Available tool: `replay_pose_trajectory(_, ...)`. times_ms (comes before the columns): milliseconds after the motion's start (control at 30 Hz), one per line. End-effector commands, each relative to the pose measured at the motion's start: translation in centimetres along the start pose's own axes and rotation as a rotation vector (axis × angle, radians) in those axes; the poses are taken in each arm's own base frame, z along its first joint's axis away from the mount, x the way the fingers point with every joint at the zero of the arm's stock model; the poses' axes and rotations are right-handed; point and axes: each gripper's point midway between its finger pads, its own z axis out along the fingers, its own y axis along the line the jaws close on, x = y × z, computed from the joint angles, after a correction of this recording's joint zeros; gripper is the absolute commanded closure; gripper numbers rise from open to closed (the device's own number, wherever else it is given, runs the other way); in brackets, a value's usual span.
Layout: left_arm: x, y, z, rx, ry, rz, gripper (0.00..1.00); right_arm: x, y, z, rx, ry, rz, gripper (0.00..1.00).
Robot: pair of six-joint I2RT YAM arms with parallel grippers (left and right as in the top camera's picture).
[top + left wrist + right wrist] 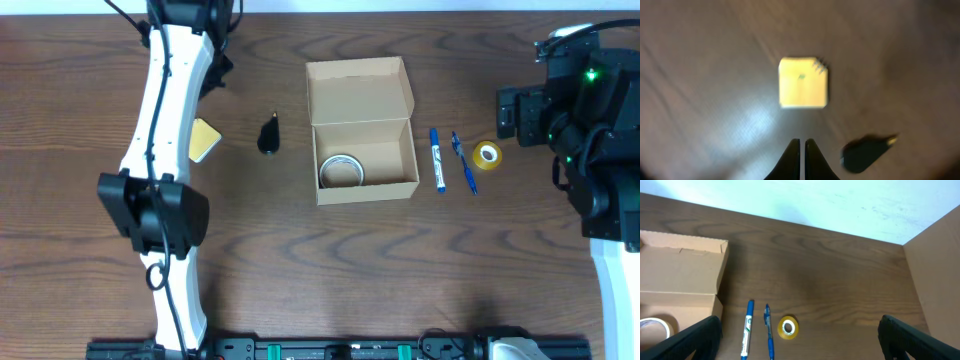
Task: Pack container
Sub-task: 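Lift the left gripper out of the box and swing it left, then move the left gripper over the yellow spiral sticky-note pad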
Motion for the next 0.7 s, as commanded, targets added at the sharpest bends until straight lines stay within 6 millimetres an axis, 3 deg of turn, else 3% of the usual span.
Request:
replay_pose_trajectory(0,-2.5,0.3,-2.5,0.054,-0.114,-0.052,0.94,-0.9,0.0,-0.9,0.004,-0.030,-0.010,0.01)
replay_pose_trajectory(233,-8.6,-1.7,-6.2,0.185,-0.391,-0.147,0.87,-0.9,0.0,-0.9,0.004,-0.028,-0.011,0.02)
replay_pose_trajectory(500,-11.2,-3.1,-9.7,0.305,-0.515,-0.161,0.84,-0.7,0.1,-0.3,0.001,-0.013,-0.013,0.02)
replay_pose_trajectory(667,-11.7,-1.7,-10.8,0.226,-0.590,-0.110,0.85,-0.6,0.2,-0.1,0.000,-0.009,-0.014,0.02)
